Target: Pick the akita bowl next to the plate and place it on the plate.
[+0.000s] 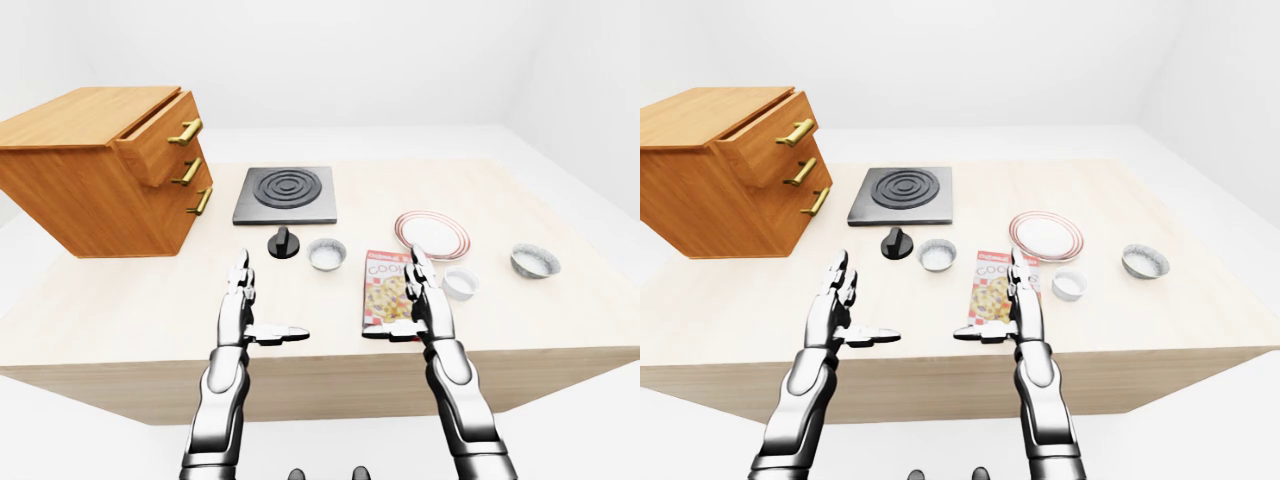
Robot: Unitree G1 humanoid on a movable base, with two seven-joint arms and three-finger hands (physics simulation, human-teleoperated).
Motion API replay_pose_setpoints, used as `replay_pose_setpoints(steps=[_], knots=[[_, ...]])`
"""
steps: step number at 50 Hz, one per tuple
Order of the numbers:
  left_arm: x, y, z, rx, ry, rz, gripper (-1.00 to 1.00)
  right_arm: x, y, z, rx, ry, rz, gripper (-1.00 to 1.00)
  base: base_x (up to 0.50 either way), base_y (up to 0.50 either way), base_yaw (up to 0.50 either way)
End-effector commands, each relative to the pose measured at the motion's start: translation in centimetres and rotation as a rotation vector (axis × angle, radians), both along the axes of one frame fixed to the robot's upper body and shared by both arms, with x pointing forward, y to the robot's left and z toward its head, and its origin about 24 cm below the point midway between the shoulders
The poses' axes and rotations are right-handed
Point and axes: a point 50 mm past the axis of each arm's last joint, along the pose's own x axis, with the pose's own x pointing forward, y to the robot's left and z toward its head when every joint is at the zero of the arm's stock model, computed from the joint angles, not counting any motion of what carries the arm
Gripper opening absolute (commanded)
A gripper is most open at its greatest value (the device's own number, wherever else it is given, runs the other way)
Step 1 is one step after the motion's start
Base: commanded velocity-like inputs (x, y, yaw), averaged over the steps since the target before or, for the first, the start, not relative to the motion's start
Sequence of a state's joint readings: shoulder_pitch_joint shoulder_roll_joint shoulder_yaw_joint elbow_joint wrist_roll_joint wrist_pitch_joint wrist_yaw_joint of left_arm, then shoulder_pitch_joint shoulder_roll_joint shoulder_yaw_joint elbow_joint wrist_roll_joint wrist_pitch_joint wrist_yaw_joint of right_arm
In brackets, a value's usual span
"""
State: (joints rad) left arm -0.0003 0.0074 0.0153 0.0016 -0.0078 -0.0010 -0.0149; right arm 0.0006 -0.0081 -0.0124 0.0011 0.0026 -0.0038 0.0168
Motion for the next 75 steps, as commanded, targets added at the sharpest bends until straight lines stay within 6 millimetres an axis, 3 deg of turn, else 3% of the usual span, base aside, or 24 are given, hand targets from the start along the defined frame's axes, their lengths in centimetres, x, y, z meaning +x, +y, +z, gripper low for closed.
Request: replay_pose_setpoints(steps=[1, 40, 75], knots=[[0.0, 0.7, 0.0, 0.0, 0.0, 0.002, 1.0, 0.0, -0.6, 0.1, -0.012, -0.005, 0.009, 1.0, 0.0, 0.0, 0.0], [0.0, 0.7, 0.0, -0.002, 0.002, 0.001, 1.0, -0.7, -0.5, 1.0, 0.066, -0.058, 0.039, 1.0, 0.0, 0.0, 0.0], [0.1, 0.7, -0.1, -0.001, 0.003, 0.001, 1.0, -0.7, -0.5, 1.2, 0.066, -0.06, 0.038, 1.0, 0.0, -0.26, 0.0]])
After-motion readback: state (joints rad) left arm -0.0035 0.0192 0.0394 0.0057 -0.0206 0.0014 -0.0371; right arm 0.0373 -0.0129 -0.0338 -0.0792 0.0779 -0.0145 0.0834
